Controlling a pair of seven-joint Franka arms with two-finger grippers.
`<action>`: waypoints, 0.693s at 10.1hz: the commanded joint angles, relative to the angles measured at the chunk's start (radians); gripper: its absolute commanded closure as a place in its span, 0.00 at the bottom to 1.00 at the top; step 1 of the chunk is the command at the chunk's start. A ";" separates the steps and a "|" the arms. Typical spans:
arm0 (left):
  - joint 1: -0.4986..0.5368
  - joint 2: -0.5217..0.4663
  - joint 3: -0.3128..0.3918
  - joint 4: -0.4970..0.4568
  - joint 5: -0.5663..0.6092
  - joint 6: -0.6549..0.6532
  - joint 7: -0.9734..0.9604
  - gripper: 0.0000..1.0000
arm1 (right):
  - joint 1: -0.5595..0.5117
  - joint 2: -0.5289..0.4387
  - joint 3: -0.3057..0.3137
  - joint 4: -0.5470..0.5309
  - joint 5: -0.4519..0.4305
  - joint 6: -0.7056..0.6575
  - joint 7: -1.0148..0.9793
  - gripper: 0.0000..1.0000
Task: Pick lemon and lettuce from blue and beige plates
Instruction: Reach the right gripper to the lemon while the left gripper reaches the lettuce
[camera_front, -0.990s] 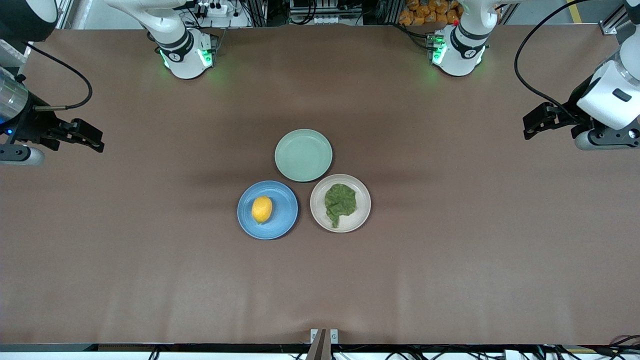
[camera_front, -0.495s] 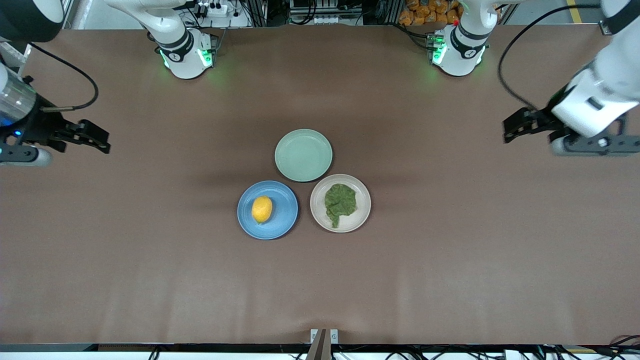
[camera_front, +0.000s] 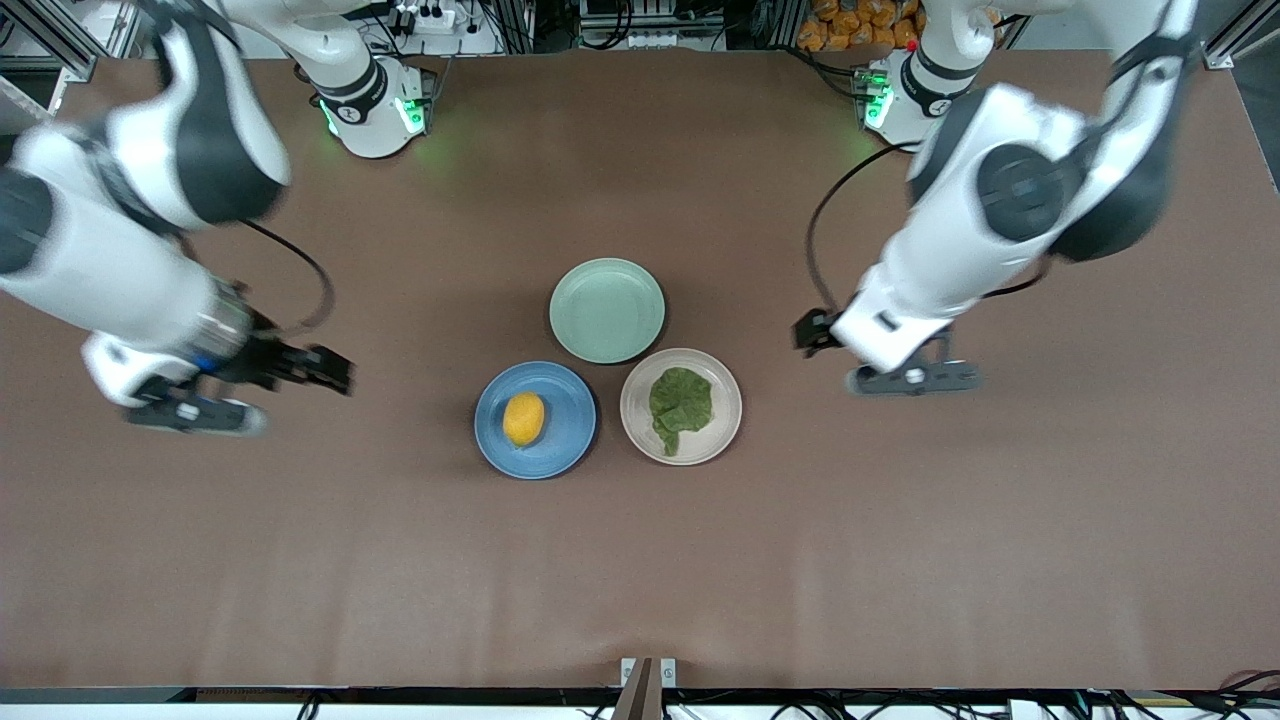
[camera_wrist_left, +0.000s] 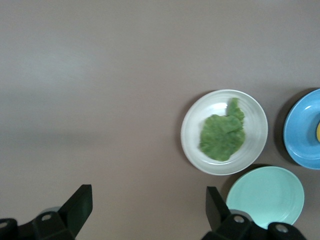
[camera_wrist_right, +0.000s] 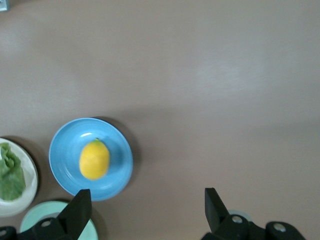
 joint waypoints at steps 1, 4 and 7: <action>-0.121 0.094 0.006 -0.024 0.069 0.136 -0.188 0.00 | 0.016 0.147 0.081 0.061 -0.021 0.078 0.116 0.00; -0.218 0.269 0.008 -0.013 0.192 0.355 -0.345 0.00 | 0.107 0.268 0.094 0.052 -0.052 0.217 0.404 0.00; -0.253 0.359 0.019 -0.013 0.330 0.547 -0.378 0.00 | 0.111 0.351 0.094 0.046 -0.063 0.256 0.406 0.00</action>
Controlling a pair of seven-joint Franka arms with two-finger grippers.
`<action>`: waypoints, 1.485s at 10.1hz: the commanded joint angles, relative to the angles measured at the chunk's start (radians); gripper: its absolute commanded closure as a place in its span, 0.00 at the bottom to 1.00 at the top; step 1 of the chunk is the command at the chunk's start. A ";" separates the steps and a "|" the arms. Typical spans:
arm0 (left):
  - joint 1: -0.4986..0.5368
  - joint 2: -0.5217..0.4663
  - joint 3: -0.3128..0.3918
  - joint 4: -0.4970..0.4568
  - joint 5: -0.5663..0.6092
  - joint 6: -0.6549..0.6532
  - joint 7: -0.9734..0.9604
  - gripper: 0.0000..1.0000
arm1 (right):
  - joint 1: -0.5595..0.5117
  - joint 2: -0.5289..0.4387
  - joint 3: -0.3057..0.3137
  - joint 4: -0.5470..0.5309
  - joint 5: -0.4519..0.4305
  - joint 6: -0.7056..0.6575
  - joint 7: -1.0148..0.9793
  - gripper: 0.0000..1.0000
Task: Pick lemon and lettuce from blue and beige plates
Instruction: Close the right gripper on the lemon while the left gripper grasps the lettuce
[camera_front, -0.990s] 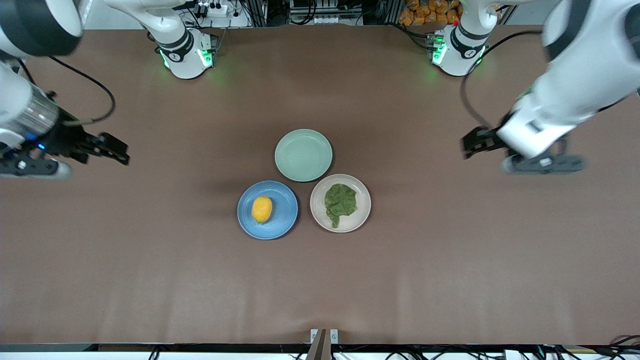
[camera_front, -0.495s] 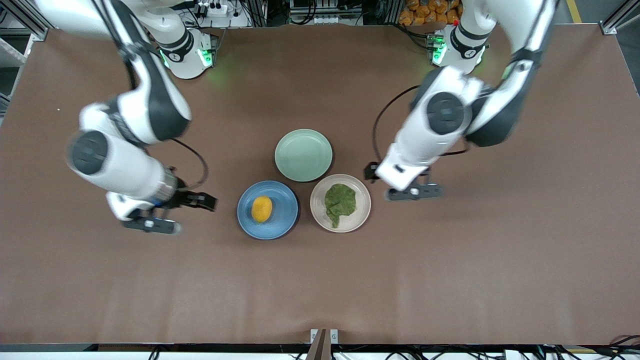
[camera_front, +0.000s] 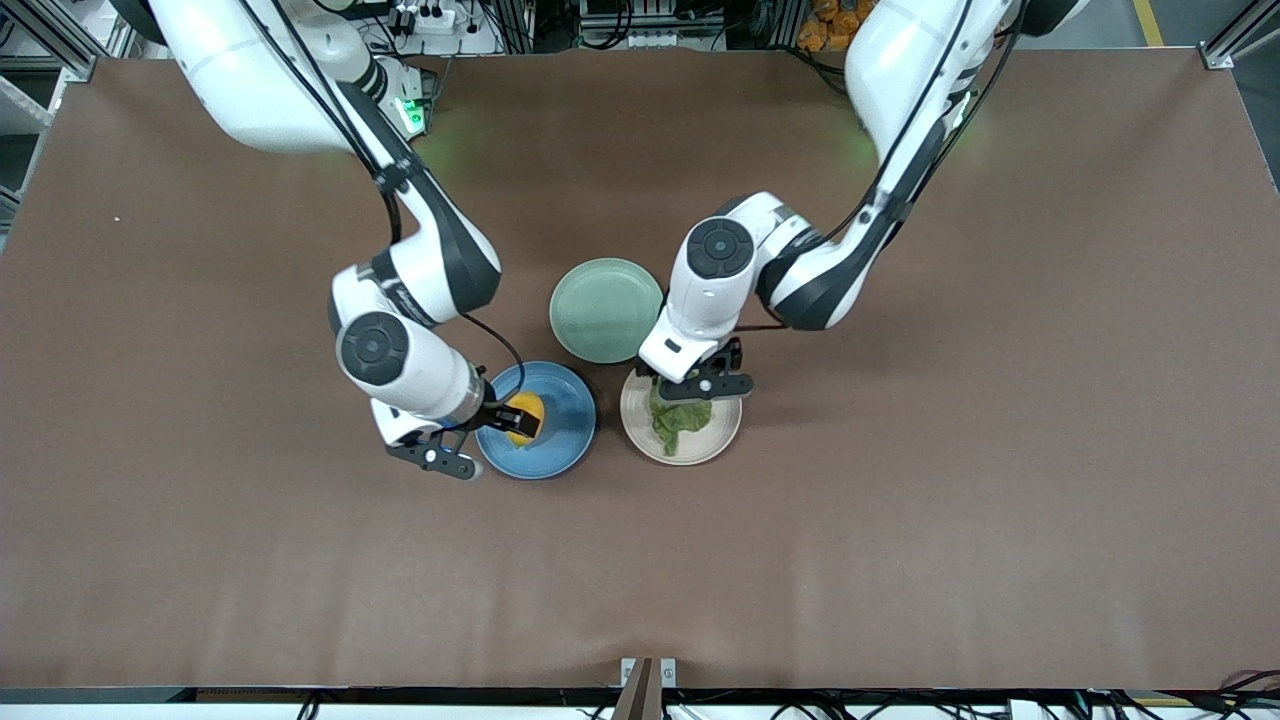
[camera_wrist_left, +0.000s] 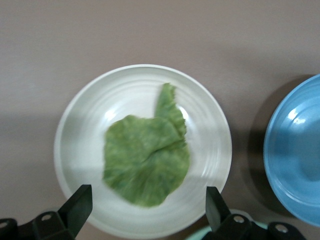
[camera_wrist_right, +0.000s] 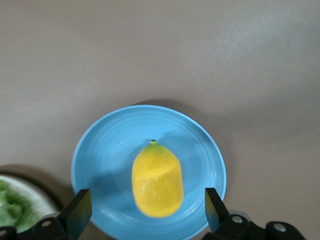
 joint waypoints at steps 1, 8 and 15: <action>-0.012 0.058 0.011 0.025 0.118 0.100 -0.029 0.00 | -0.007 0.061 0.007 0.008 -0.034 0.038 0.025 0.00; -0.015 0.155 0.057 0.027 0.324 0.274 -0.009 0.24 | -0.005 0.078 0.034 -0.070 -0.031 0.144 0.039 0.00; -0.020 0.057 0.046 0.028 0.315 0.097 0.023 1.00 | -0.034 0.045 0.059 -0.034 -0.031 0.077 0.042 1.00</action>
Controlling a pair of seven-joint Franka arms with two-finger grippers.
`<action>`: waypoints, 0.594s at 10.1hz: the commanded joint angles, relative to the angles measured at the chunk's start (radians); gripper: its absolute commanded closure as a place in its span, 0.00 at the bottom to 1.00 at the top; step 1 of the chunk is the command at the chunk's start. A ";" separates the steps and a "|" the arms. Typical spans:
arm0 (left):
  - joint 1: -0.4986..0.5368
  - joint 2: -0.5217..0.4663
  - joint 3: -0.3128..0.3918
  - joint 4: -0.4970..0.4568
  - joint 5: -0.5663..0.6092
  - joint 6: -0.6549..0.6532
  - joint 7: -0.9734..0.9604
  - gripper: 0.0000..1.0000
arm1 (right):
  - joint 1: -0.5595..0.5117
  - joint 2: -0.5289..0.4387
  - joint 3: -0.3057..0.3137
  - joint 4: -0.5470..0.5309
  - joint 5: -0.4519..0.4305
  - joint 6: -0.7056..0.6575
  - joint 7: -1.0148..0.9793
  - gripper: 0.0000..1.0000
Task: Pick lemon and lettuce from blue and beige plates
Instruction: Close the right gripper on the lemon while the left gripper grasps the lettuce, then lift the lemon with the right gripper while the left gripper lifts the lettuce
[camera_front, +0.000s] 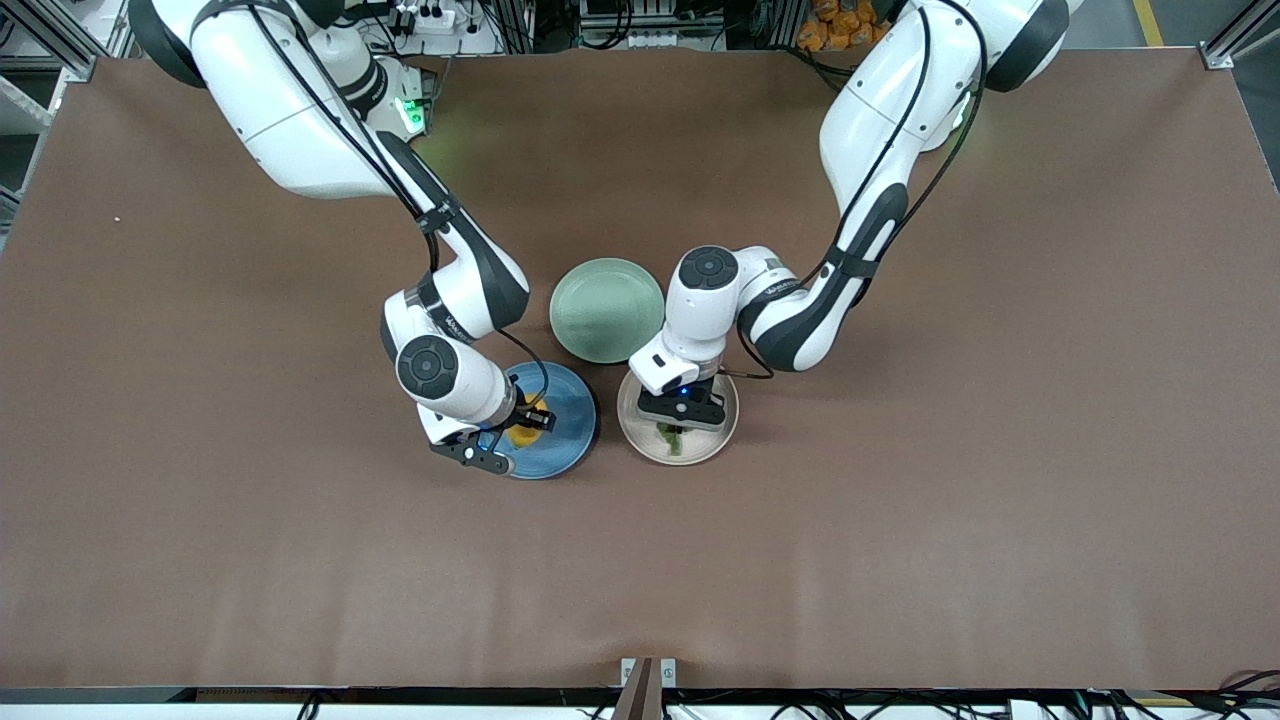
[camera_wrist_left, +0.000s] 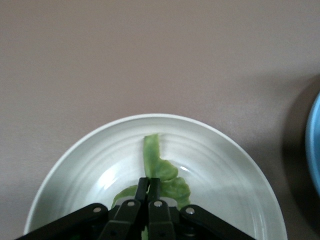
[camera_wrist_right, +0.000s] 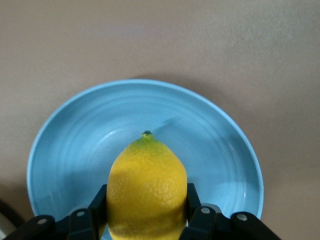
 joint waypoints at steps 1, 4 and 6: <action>-0.001 -0.136 -0.009 -0.013 0.003 -0.186 0.003 1.00 | -0.079 -0.056 0.054 0.061 -0.017 -0.157 -0.011 1.00; 0.117 -0.336 -0.022 -0.015 -0.238 -0.379 0.143 1.00 | -0.184 -0.142 0.072 0.074 -0.018 -0.346 -0.230 1.00; 0.266 -0.373 -0.022 -0.019 -0.338 -0.465 0.402 1.00 | -0.248 -0.166 0.027 0.028 -0.023 -0.362 -0.351 1.00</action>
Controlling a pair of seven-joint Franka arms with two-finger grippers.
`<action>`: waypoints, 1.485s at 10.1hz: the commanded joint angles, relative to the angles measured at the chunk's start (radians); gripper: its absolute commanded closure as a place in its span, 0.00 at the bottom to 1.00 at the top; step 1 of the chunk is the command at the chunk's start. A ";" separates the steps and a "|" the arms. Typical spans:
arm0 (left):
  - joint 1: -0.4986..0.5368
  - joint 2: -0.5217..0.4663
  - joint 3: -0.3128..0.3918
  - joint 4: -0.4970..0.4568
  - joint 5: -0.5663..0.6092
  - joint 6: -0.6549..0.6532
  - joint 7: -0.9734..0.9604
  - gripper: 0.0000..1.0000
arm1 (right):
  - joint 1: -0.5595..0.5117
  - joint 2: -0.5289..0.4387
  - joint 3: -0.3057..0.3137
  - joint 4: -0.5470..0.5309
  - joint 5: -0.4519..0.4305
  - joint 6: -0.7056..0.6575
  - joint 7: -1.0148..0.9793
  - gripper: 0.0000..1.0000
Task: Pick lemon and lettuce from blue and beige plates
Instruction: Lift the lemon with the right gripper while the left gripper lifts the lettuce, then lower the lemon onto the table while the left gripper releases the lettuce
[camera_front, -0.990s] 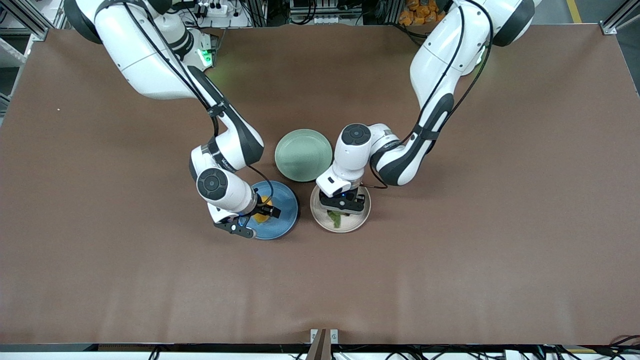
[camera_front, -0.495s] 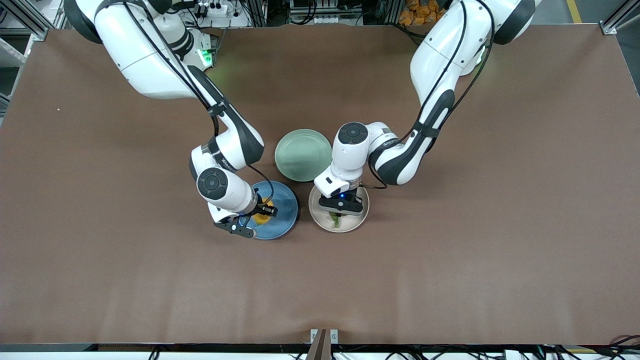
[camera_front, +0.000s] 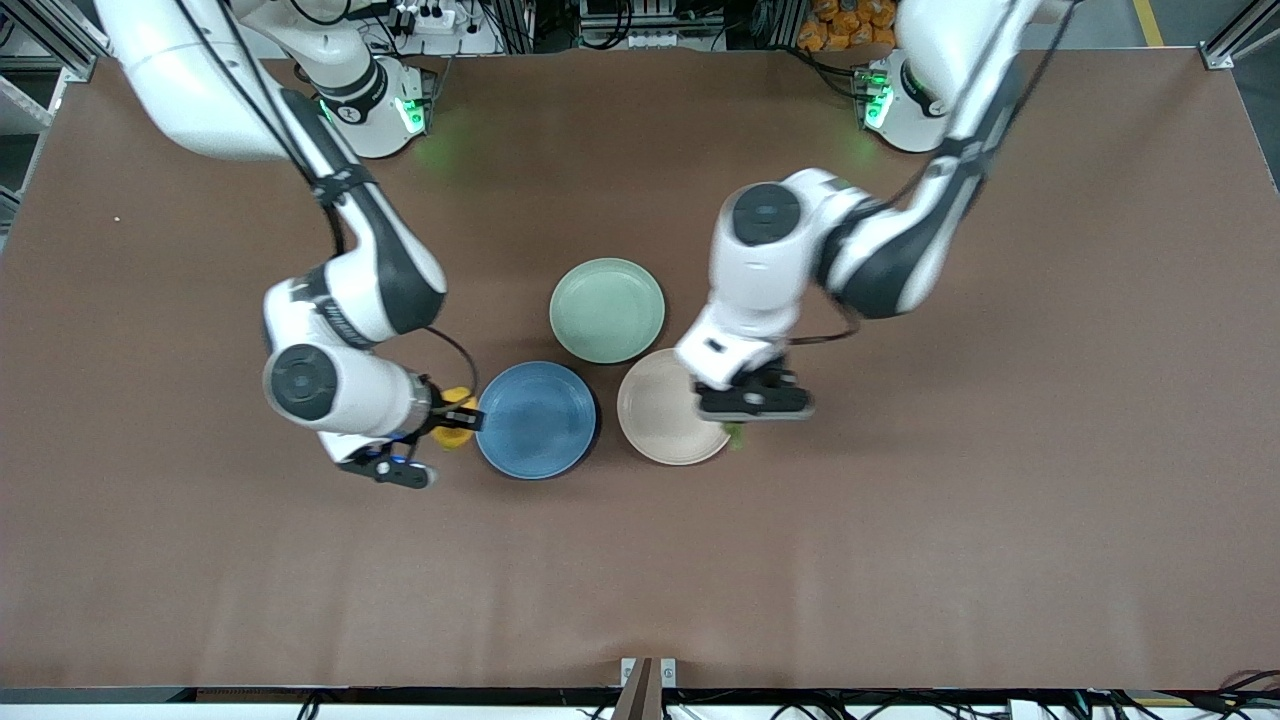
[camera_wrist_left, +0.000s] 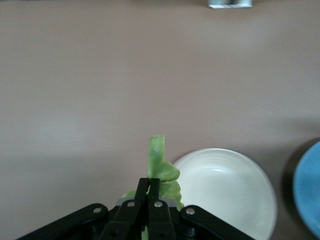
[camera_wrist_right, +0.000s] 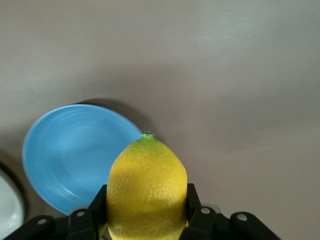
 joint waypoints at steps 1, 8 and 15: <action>0.160 -0.013 -0.013 -0.049 -0.062 -0.055 0.177 1.00 | -0.047 -0.039 -0.087 -0.093 -0.021 0.007 -0.186 1.00; 0.346 0.084 -0.010 -0.147 -0.062 -0.073 0.197 0.00 | -0.068 -0.090 -0.276 -0.315 -0.026 0.186 -0.465 1.00; 0.352 -0.274 -0.027 -0.032 -0.065 -0.313 0.195 0.00 | -0.108 -0.074 -0.293 -0.340 -0.009 0.224 -0.590 0.00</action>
